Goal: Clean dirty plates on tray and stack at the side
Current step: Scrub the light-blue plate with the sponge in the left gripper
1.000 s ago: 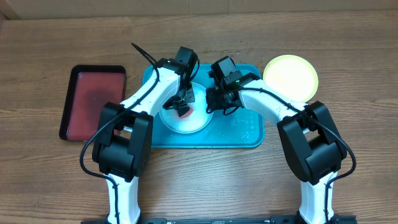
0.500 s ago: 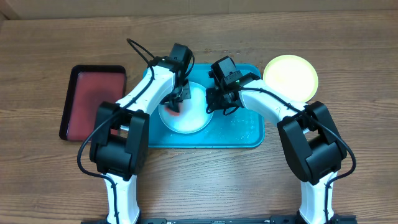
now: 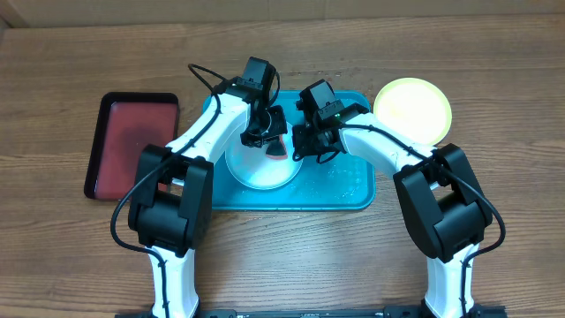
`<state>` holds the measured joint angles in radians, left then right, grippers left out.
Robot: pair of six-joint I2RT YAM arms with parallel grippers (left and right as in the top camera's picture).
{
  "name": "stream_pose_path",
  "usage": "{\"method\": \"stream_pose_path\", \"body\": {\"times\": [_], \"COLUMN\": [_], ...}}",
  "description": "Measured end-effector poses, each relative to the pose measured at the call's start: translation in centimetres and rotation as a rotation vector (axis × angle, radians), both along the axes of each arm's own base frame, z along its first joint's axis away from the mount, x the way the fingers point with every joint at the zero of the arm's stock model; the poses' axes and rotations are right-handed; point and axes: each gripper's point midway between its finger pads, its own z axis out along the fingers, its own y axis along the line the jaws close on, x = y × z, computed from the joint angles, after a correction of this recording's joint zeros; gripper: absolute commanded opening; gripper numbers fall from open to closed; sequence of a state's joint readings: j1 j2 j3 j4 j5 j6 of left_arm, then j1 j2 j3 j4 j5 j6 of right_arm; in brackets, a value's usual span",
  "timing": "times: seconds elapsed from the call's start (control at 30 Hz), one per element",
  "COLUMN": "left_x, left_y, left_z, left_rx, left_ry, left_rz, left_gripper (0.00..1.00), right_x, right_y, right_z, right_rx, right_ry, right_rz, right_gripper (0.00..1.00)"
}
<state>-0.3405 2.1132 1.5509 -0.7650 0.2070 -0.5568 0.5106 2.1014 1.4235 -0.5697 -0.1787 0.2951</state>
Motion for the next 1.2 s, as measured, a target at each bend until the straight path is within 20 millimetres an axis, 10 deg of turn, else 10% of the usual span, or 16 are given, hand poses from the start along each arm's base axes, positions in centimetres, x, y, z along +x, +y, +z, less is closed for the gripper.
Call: {"method": "stream_pose_path", "body": {"times": [0.6, 0.83, 1.2], "left_x": [-2.6, 0.4, -3.1], "left_y": [8.1, 4.0, -0.1], "left_z": [-0.6, 0.7, -0.3], "left_rx": [0.483, 0.249, 0.067], "left_ry": [0.037, -0.044, 0.079], "left_rz": [0.005, 0.005, -0.075], "left_gripper": [0.04, 0.04, 0.04], "right_x": [-0.3, -0.3, -0.3], "right_y": [0.4, 0.4, 0.4], "right_z": [0.0, 0.0, 0.0], "right_rx": [0.008, 0.009, 0.010], "right_ry": [0.004, 0.005, 0.005], "right_rz": [0.015, 0.014, 0.015], "right_gripper": [0.04, 0.04, 0.04]}}
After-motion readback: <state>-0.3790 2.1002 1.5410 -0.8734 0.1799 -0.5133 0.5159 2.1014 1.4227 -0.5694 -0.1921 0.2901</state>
